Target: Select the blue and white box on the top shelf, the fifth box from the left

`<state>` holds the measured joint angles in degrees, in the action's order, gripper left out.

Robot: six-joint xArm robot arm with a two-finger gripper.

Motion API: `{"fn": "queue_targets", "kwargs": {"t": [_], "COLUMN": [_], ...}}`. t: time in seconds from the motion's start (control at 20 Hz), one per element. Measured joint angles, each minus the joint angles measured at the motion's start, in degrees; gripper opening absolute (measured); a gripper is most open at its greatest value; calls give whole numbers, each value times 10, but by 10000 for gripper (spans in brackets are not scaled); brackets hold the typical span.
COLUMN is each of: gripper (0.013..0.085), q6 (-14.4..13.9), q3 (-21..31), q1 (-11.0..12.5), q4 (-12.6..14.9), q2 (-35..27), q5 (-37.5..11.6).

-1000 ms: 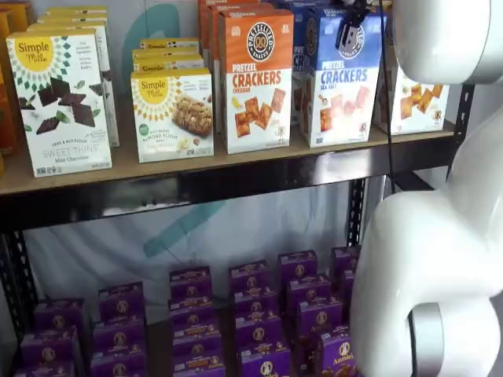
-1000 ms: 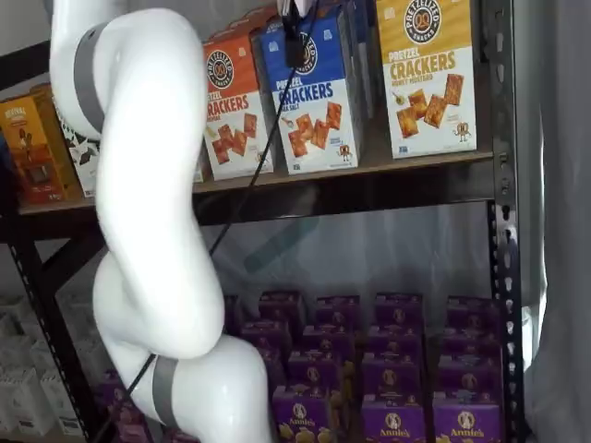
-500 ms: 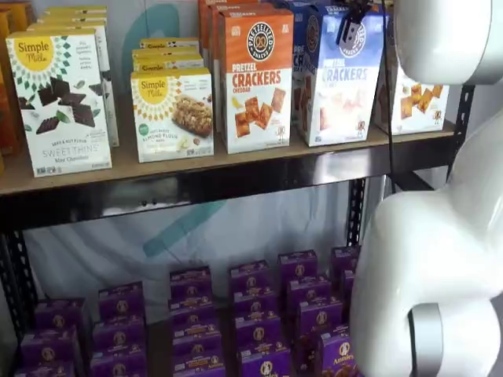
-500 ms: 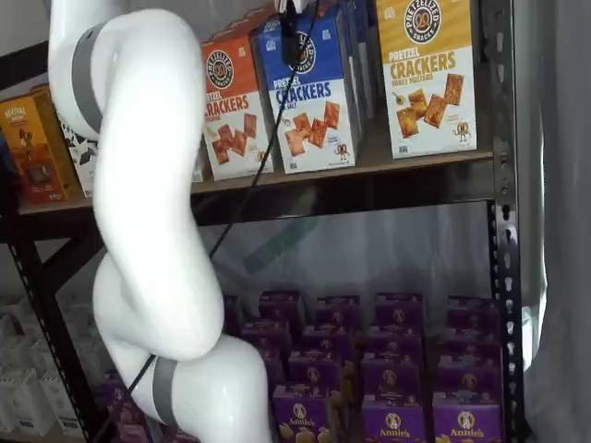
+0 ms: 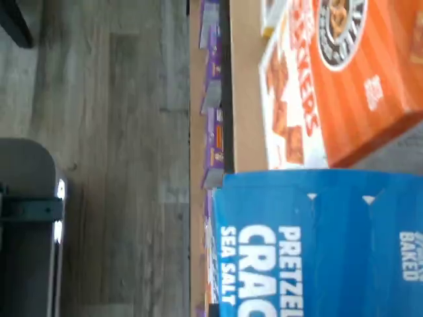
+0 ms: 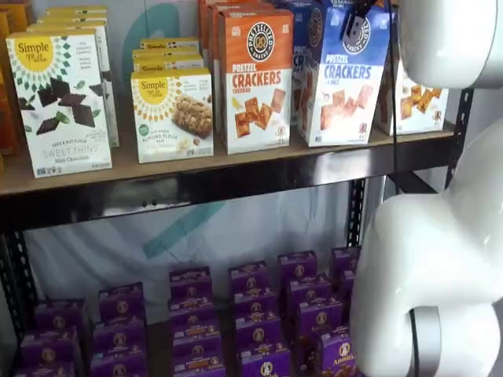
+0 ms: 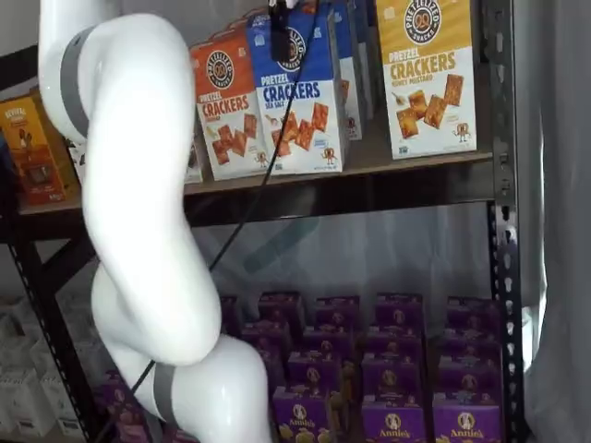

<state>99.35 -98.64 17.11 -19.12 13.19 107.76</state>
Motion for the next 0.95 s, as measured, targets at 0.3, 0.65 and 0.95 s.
{"fn": "queue_targets", "kwargs": {"t": [0.3, 0.65, 0.95], "gripper": [530, 530, 530], "q6": [-2, 22, 51], "q3": [20, 57, 106], "q1": [18, 49, 78], "q4": [-21, -23, -19], "q2": [47, 99, 149], "q5": [46, 94, 108]}}
